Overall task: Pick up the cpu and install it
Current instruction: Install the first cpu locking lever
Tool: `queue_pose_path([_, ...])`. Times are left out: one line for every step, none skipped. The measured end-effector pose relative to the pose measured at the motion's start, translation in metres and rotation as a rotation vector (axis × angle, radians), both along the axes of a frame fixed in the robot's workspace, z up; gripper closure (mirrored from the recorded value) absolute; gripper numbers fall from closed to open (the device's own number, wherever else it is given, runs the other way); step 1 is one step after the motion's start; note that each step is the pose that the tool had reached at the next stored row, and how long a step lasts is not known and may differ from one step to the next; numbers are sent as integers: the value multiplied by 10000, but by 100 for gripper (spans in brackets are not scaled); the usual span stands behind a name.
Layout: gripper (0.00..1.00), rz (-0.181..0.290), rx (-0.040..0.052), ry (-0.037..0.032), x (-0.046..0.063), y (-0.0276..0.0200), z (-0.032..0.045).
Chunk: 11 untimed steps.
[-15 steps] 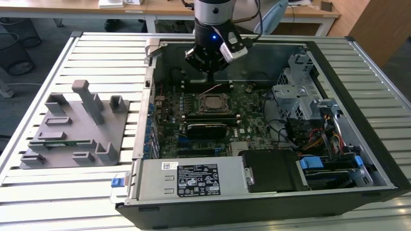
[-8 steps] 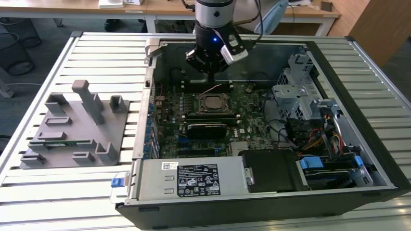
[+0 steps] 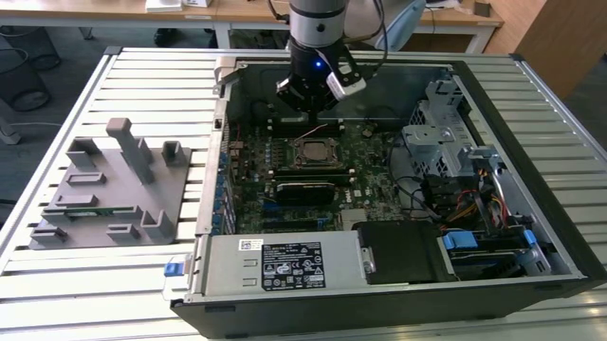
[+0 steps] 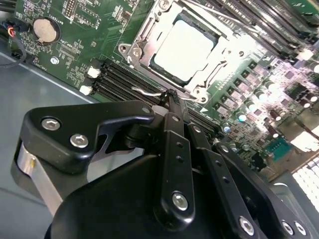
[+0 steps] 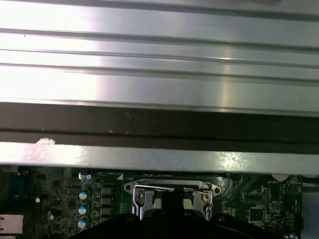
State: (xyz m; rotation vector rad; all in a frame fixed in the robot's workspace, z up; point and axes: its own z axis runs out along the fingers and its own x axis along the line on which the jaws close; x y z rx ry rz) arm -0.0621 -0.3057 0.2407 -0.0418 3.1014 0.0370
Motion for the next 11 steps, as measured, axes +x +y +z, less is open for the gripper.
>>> queue_pose_path([89,10,0,-1,2,11,-9])
queue_pose_path([89,35,-1,-1,5,19,-16])
queue_pose_path([89,62,1,-1,11,24,-23])
queue_pose_path([89,85,1,-2,19,27,-31])
queue_pose_path([89,106,-5,-2,25,29,-36])
queue_pose_path([89,115,-33,0,29,31,-41])
queue_pose_path([89,121,-60,0,32,32,-45])
queue_pose_path([89,128,-72,0,37,34,-52])
queue_pose_path([89,131,-75,1,43,36,-58])
queue_pose_path([89,130,-76,0,51,39,-65])
queue_pose_path([89,130,-76,0,57,43,-73])
